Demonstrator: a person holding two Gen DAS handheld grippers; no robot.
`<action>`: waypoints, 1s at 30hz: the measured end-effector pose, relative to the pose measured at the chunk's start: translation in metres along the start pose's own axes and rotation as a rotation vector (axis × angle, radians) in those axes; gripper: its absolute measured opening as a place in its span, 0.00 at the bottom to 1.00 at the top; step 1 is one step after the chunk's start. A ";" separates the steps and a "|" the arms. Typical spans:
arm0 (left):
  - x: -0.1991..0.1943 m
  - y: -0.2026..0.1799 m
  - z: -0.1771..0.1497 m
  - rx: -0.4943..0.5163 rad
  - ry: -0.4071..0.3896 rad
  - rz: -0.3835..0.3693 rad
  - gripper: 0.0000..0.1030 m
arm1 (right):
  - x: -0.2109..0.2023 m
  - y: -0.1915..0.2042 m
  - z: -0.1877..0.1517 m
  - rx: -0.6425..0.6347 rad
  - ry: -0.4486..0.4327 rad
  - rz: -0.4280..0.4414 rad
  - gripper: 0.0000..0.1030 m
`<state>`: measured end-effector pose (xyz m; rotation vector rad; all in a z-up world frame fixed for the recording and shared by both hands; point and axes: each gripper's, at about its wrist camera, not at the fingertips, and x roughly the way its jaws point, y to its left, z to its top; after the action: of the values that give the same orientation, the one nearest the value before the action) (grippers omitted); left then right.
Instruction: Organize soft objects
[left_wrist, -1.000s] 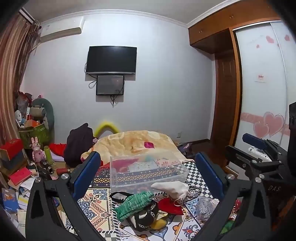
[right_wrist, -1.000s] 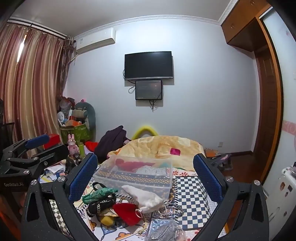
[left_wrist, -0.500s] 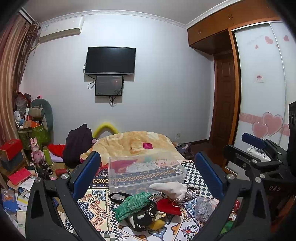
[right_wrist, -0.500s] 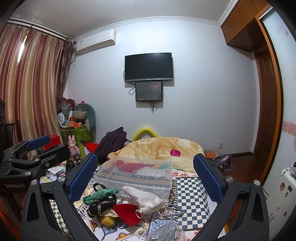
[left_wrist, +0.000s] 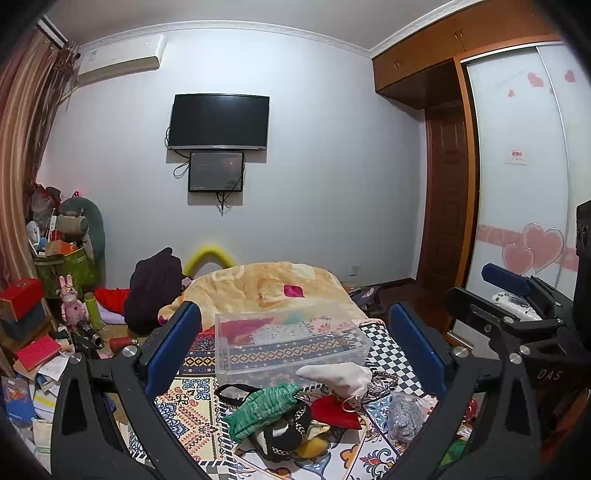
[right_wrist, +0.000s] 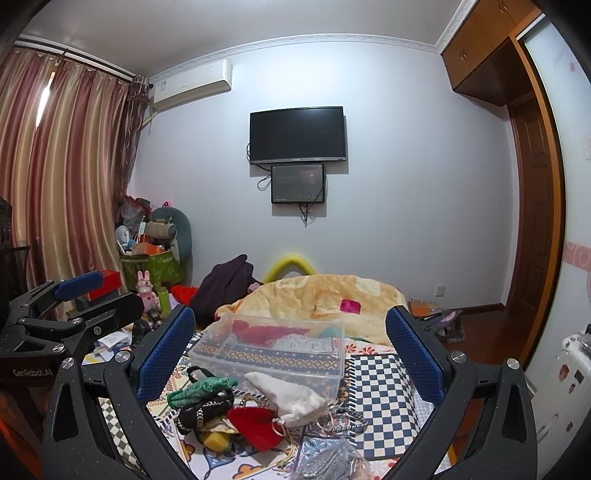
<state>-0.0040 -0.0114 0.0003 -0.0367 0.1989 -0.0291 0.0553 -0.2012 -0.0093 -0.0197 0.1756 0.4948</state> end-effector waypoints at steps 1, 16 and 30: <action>0.000 0.000 0.000 0.000 0.000 0.000 1.00 | 0.000 0.000 0.001 0.000 0.000 0.000 1.00; 0.000 0.000 0.000 -0.001 -0.001 0.001 1.00 | -0.001 0.001 0.001 -0.001 -0.004 0.001 1.00; -0.002 -0.003 0.004 0.001 -0.015 -0.012 1.00 | -0.003 0.002 0.005 0.000 -0.017 0.004 1.00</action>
<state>-0.0054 -0.0144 0.0049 -0.0366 0.1839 -0.0406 0.0530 -0.2006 -0.0035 -0.0150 0.1587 0.4985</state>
